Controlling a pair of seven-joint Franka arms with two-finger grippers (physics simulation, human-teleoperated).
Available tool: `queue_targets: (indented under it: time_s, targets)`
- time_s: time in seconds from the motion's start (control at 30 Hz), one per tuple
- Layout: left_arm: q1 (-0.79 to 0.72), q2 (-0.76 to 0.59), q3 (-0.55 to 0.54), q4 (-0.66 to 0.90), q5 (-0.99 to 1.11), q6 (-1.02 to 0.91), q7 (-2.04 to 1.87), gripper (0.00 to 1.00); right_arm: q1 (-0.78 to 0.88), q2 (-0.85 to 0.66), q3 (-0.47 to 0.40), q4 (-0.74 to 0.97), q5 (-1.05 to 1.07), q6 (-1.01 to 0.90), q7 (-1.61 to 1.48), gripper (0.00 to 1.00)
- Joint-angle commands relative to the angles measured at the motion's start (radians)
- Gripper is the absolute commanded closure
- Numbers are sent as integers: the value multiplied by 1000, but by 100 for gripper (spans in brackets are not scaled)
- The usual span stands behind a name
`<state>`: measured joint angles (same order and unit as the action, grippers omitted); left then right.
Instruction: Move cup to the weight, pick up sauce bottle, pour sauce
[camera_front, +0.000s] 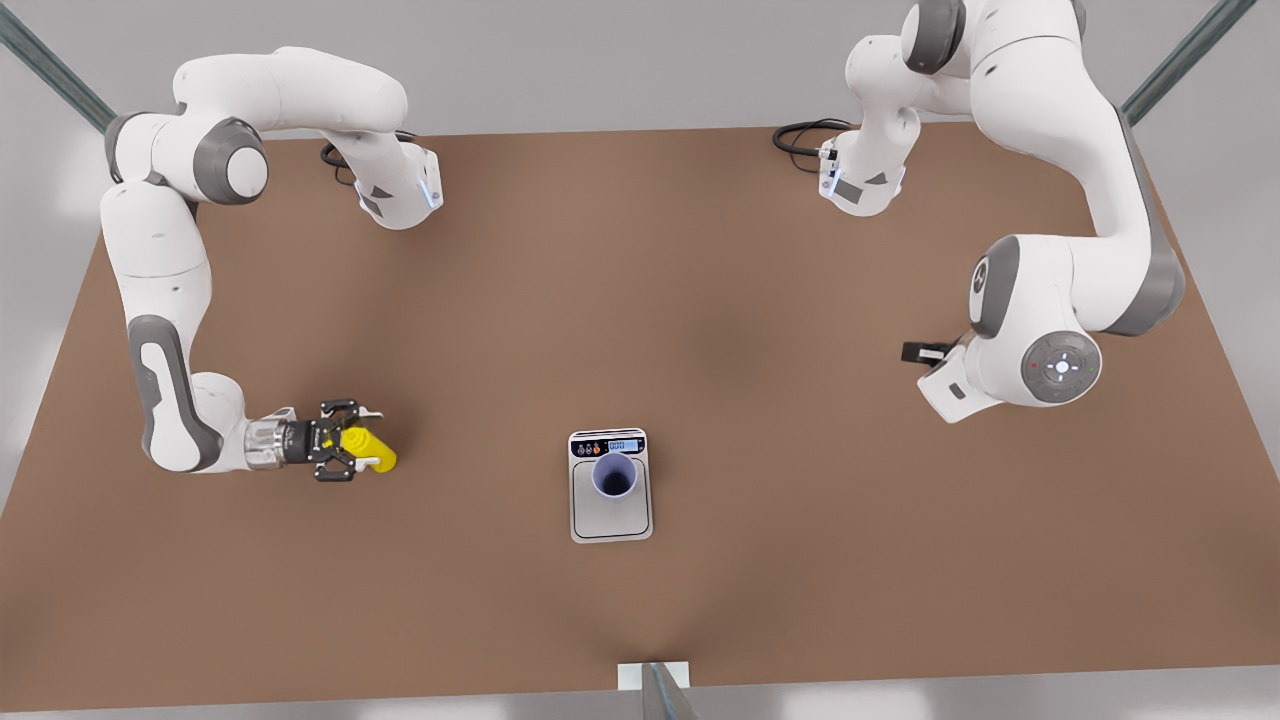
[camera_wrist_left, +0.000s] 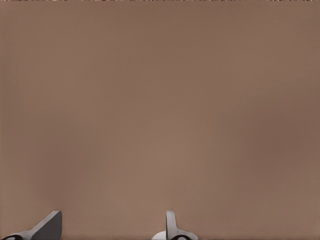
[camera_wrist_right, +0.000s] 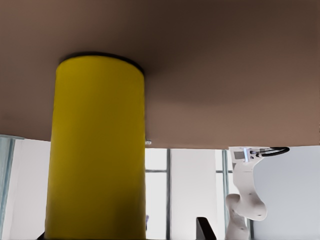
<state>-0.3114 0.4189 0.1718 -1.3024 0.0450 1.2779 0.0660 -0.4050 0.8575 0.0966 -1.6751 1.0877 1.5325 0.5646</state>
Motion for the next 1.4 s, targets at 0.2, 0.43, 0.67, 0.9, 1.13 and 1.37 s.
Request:
queue_targets:
  time_s: [0.2, 0.43, 0.67, 0.9, 1.13, 1.37]
  targets:
    - [0, 1, 0, 2, -1, 1, -2, 0, -2, -2, 3, 0, -9, -2, -12, 0]
    - [0, 1, 0, 2, 1, 3, 0, 0, -2, -3, 3, 9, -9, 9, -15, 0]
    - [0, 0, 0, 3, -1, 0, 0, 0, 6, 3, 3, 8, -29, 66, -15, 0]
    - [0, 0, 0, 3, -1, 0, -2, 0, -3, 9, -5, 14, -14, 66, -35, 0]
    - [0, -2, 0, 5, -2, 1, -9, 0, -3, 9, -35, 12, -51, 66, -101, 0]
    - [0, -2, 2, 11, -2, 1, -9, 0, -8, 6, -77, 46, -63, 115, -127, 0]
